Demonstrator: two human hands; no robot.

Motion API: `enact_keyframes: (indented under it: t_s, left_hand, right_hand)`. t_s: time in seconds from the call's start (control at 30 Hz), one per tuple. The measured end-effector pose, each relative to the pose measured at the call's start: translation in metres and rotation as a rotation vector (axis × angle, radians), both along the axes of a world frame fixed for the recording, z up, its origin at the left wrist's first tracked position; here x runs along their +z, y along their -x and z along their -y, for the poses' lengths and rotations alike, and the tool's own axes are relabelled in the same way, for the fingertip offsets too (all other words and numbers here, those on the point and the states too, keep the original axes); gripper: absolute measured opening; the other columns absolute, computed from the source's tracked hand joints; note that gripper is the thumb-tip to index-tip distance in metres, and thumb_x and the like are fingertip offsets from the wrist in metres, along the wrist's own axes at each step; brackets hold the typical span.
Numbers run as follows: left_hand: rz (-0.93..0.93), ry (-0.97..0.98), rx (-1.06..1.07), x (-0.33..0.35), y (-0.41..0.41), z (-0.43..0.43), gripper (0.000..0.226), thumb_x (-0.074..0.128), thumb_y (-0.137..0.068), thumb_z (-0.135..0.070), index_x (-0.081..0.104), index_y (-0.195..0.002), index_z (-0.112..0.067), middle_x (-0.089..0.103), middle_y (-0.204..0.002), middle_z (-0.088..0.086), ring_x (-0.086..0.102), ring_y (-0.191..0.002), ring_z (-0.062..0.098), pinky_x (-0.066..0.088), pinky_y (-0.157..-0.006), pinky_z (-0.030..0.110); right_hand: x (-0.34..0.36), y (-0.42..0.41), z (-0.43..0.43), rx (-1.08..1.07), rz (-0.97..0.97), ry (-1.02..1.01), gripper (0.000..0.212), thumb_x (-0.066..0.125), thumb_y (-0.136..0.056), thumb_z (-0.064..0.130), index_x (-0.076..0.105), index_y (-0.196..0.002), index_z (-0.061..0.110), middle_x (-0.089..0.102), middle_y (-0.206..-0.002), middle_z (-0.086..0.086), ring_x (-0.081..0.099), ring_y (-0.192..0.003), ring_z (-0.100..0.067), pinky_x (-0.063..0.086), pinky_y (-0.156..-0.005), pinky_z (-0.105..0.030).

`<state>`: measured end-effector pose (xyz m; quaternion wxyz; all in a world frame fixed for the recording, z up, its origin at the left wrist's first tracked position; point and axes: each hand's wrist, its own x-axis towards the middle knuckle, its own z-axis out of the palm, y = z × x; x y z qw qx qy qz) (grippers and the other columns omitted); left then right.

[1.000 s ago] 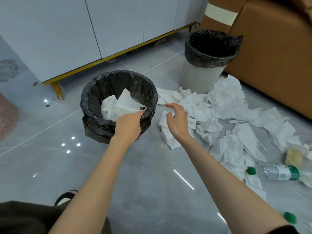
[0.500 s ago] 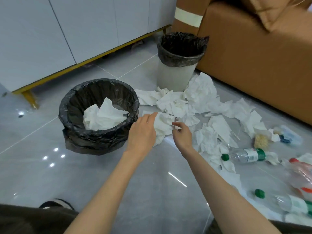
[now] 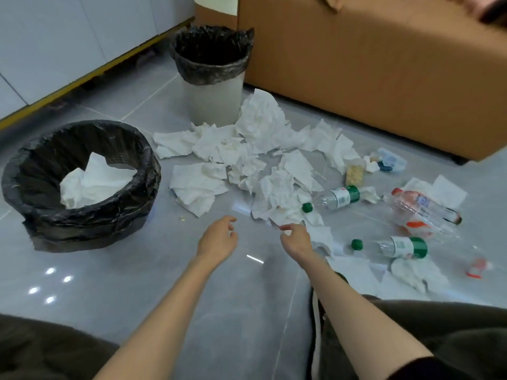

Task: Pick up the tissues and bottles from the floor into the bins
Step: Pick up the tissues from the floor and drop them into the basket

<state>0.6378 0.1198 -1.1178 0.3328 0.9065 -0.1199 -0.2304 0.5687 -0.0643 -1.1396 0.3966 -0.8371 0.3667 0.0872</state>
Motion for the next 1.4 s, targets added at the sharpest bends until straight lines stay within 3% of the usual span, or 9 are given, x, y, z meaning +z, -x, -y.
enact_keyframes:
  t_s: [0.3,0.4,0.47,0.57,0.7,0.87,1.07,1.27,1.4]
  left_hand:
    - [-0.006,-0.031,-0.111,-0.022,0.026,0.005,0.041,0.05,-0.09,-0.014,0.051,-0.131,-0.018,0.058,-0.124,0.003,0.057,-0.107,0.022,0.043,-0.097,0.033]
    - [-0.007,-0.021,-0.125,-0.023,0.027,0.004,0.042,0.049,-0.091,-0.014,0.05,-0.132,-0.019,0.057,-0.124,0.002,0.058,-0.104,0.02,0.044,-0.096,0.033]
    - [-0.007,0.006,-0.13,-0.024,0.026,0.004,0.041,0.049,-0.092,-0.013,0.049,-0.133,-0.019,0.056,-0.125,0.002,0.057,-0.102,0.019,0.043,-0.096,0.03]
    - [0.003,0.047,-0.136,-0.023,0.024,0.003,0.045,0.05,-0.093,-0.013,0.045,-0.137,-0.019,0.053,-0.129,0.003,0.055,-0.106,0.018,0.038,-0.093,0.023]
    - [-0.047,0.092,-0.117,-0.018,0.02,-0.002,0.061,0.058,-0.089,-0.014,0.034,-0.144,-0.028,0.043,-0.139,0.004,0.048,-0.122,0.022,0.037,-0.1,0.026]
    - [-0.144,0.235,-0.06,-0.014,0.014,-0.013,0.074,0.07,-0.083,-0.02,0.03,-0.144,-0.036,0.042,-0.134,-0.01,0.047,-0.119,0.016,0.041,-0.1,0.027]
    - [-0.195,0.362,0.037,-0.016,0.009,-0.028,0.054,0.073,-0.081,-0.019,0.054,-0.129,-0.032,0.059,-0.121,-0.01,0.057,-0.109,0.01,0.045,-0.09,0.021]
    - [-0.061,0.253,0.08,-0.02,0.012,-0.03,0.026,0.059,-0.09,-0.017,0.072,-0.108,-0.028,0.072,-0.093,-0.009,0.063,-0.088,0.006,0.044,-0.07,0.014]
    - [-0.066,0.269,0.213,-0.02,0.006,-0.034,0.031,0.055,-0.089,-0.014,0.071,-0.11,-0.03,0.072,-0.106,-0.005,0.064,-0.101,0.011,0.049,-0.081,0.024]
  right_hand:
    - [-0.027,0.051,0.038,0.278,-0.318,0.205,0.038,0.04,-0.092,0.005,0.063,-0.122,0.005,0.002,-0.16,-0.005,0.014,-0.142,-0.037,0.023,-0.113,-0.039]
    - [-0.031,0.047,0.041,0.275,-0.325,0.235,0.033,0.042,-0.09,0.005,0.06,-0.117,0.0,0.033,-0.149,-0.014,0.032,-0.133,-0.039,0.031,-0.106,-0.038]
    - [-0.03,0.041,0.038,0.213,-0.266,0.235,0.026,0.043,-0.086,0.002,0.062,-0.104,-0.001,0.058,-0.118,-0.015,0.051,-0.118,-0.037,0.044,-0.094,-0.036]
    - [-0.024,0.028,0.026,0.05,-0.062,0.074,0.032,0.046,-0.089,0.002,0.069,-0.111,0.004,0.067,-0.114,-0.012,0.06,-0.108,-0.026,0.047,-0.09,-0.026]
    - [-0.003,0.003,0.006,0.006,0.136,-0.247,0.016,0.06,-0.084,0.003,0.071,-0.091,0.011,0.066,-0.082,-0.003,0.059,-0.079,-0.013,0.044,-0.063,-0.01]
    - [0.023,-0.022,-0.014,-0.039,0.198,-0.787,0.012,0.062,-0.084,-0.006,0.063,-0.091,0.003,0.064,-0.089,-0.011,0.065,-0.082,-0.019,0.057,-0.081,-0.023]
    - [0.024,-0.028,-0.028,-0.159,0.191,-1.121,0.014,0.059,-0.086,-0.01,0.058,-0.097,0.0,0.065,-0.088,-0.015,0.067,-0.083,-0.022,0.058,-0.082,-0.03]
    - [0.016,-0.026,-0.033,-0.185,0.212,-1.081,0.012,0.06,-0.085,-0.01,0.059,-0.094,-0.002,0.061,-0.093,-0.013,0.066,-0.084,-0.021,0.059,-0.077,-0.026]
    - [0.002,-0.029,-0.021,-0.103,0.124,-0.544,0.02,0.061,-0.087,0.003,0.066,-0.107,0.006,0.063,-0.114,-0.01,0.059,-0.093,-0.017,0.052,-0.082,-0.025]
